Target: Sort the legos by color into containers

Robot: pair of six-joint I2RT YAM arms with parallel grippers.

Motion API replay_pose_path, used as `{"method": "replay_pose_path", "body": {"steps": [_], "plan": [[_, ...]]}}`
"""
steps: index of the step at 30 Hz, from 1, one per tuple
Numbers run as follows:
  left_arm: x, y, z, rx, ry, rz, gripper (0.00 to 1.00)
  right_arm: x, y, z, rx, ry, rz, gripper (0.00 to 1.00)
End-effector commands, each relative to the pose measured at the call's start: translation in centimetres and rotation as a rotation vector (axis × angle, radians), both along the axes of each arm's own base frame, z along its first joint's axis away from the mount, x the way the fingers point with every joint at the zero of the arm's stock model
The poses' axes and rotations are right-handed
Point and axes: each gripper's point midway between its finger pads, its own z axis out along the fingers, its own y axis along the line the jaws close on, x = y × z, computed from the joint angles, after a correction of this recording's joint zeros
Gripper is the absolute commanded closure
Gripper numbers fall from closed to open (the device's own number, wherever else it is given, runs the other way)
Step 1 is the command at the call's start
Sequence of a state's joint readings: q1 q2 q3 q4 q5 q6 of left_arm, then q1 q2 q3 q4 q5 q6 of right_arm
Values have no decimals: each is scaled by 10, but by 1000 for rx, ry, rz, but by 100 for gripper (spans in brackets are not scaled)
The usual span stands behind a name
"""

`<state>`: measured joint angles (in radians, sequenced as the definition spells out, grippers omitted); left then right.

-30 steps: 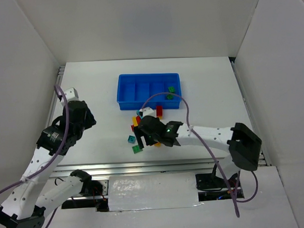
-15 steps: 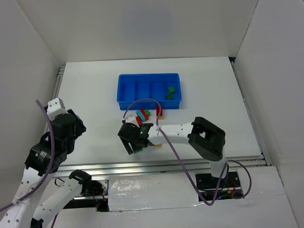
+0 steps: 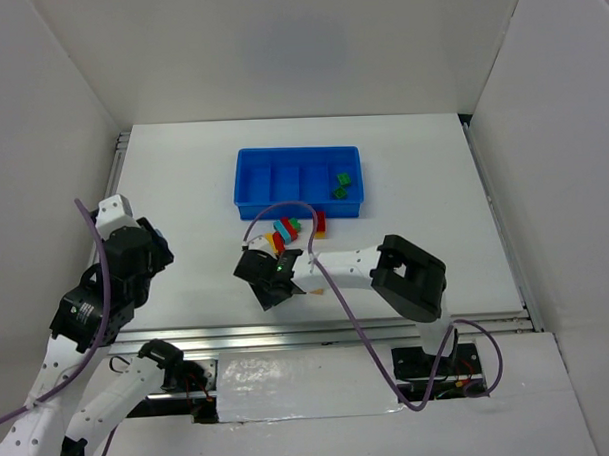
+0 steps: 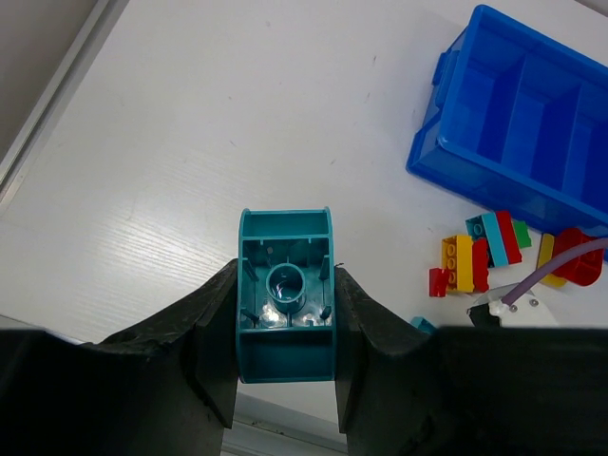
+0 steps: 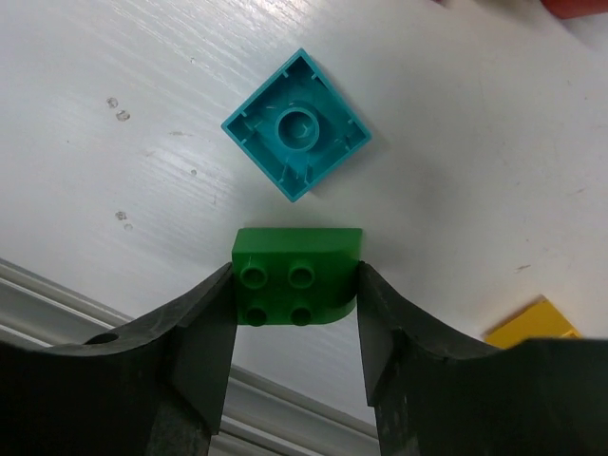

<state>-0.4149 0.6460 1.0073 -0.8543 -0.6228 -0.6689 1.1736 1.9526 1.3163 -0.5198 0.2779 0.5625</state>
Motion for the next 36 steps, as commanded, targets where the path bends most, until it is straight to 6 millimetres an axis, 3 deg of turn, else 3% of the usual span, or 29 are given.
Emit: {"method": "replay_pose_path", "body": {"steps": [1,7,14,17,19,23,24,27,28,30,31,32,34,36], "plan": [[5,-1,6,9,-32,-12,100,-4,8,5,24,5,13,87],[5,-3,6,4,-38,-22,100,1,7,31,65,-35,-2,90],[3,-1,7,-1,-49,-16,100,8,3,77,126,-107,-23,91],[2,0,8,-2,-56,-17,100,22,-8,99,137,-156,-61,91],[3,-1,9,-2,-58,-21,100,39,-21,113,129,-200,-100,91],[3,-5,9,-8,-64,-47,100,109,-73,150,162,-276,-256,90],[4,-7,9,-7,-66,-58,100,138,-99,157,159,-289,-321,89],[7,-19,9,-20,-74,-128,100,195,-144,175,142,-348,-442,89],[10,-27,8,-25,-71,-175,100,206,-149,158,111,-311,-454,89],[12,-35,7,-28,-65,-214,100,236,-163,164,113,-320,-509,89],[13,-37,5,-22,-54,-229,100,246,-170,145,56,-304,-533,89],[15,-40,3,-25,-47,-239,100,258,-173,152,56,-324,-552,89],[17,-43,0,-21,-33,-256,100,275,-185,139,21,-313,-581,89],[20,-50,-2,-22,-21,-288,100,289,-190,143,24,-323,-596,87]]}}
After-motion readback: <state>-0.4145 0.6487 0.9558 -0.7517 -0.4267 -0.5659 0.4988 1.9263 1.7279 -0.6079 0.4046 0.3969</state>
